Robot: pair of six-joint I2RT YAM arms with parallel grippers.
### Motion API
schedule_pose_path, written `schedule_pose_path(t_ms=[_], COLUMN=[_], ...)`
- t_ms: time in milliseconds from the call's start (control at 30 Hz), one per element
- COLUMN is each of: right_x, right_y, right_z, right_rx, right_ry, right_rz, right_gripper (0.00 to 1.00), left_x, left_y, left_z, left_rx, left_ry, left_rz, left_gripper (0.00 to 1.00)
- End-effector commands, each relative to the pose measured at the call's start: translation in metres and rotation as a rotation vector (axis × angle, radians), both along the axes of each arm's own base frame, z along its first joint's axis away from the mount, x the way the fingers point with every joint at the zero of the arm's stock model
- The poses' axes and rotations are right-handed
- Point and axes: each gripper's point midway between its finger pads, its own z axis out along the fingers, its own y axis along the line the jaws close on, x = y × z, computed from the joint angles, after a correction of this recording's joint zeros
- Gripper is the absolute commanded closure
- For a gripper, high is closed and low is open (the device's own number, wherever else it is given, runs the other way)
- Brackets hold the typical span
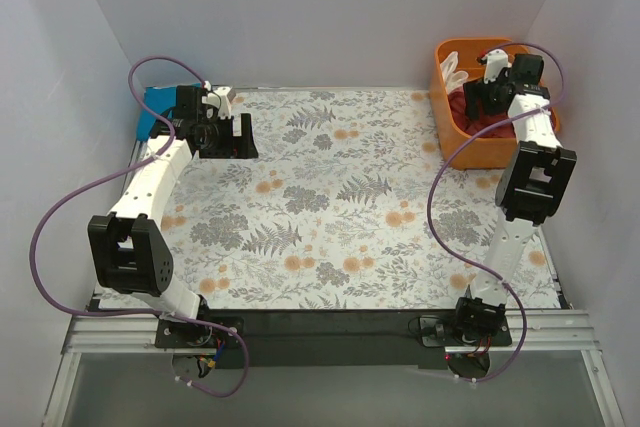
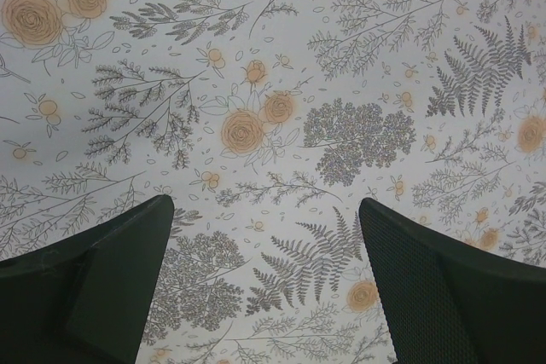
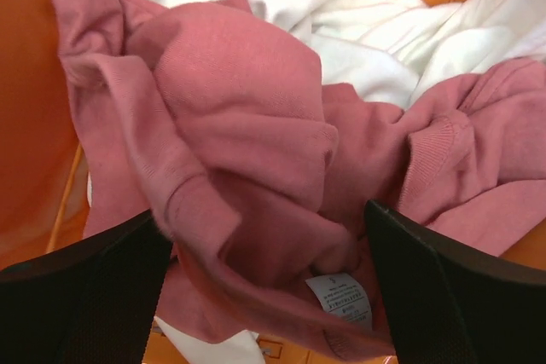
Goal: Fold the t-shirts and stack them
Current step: Grab the tshirt from the pile
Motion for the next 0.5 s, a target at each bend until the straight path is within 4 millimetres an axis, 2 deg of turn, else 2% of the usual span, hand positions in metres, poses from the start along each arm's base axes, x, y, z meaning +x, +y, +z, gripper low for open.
schedule_pose_path(t_ms=[0,100,133,200,233,267,300,333,400,433,467], right_x=[-0.006,-0.006,-0.006,-0.005,-0.005,-0.006,-0.006,-0.009,-0.012,-0.020,-0.024], right_y=[-0.008,-0.006,-0.006,-0.006,-0.006,-0.005,-0.005,-0.003,0.002,0.007,0.014], right_z=[-0.011,-0.010,-0.005,0.008,0.025,0.035,0.049,0.074,0.110,0.141,0.158], right_rx=[-0.057,-0.050,-0.048,-0.047,-0.050,-0.045,-0.044,-0.045,-0.014,-0.006,0.029], right_ry=[0.043,0.050,0.041,0.017,-0.013,-0.030,-0.055,-0.101,-0.167,-0.223,-0.253], right_rz=[0.011,0.010,0.004,-0.004,-0.007,-0.013,-0.016,-0.018,-0.017,-0.016,-0.007], right_gripper=[0.06,0.33,0.54,0.72,0.94,0.99,0.99,0.99,0.99,0.99,0.99], left_x=[-0.002,-0.002,-0.002,-0.001,-0.002,-0.002,-0.001,-0.001,0.000,0.001,0.002], left_y=[0.005,0.006,0.006,0.005,0.005,0.005,0.004,0.003,0.001,0.000,-0.001], left_z=[0.014,0.014,0.016,0.017,0.017,0.017,0.018,0.019,0.021,0.022,0.023], left_rx=[0.008,0.012,0.010,0.009,0.009,0.005,0.001,-0.003,-0.012,-0.019,-0.024], left_ry=[-0.038,-0.039,-0.042,-0.047,-0.050,-0.051,-0.056,-0.061,-0.071,-0.079,-0.083], left_rz=[0.015,0.015,0.013,0.011,0.011,0.008,0.005,0.002,0.000,-0.002,-0.004], left_gripper=[0.10,0.10,0.10,0.10,0.10,0.10,0.10,0.10,0.10,0.10,0.09])
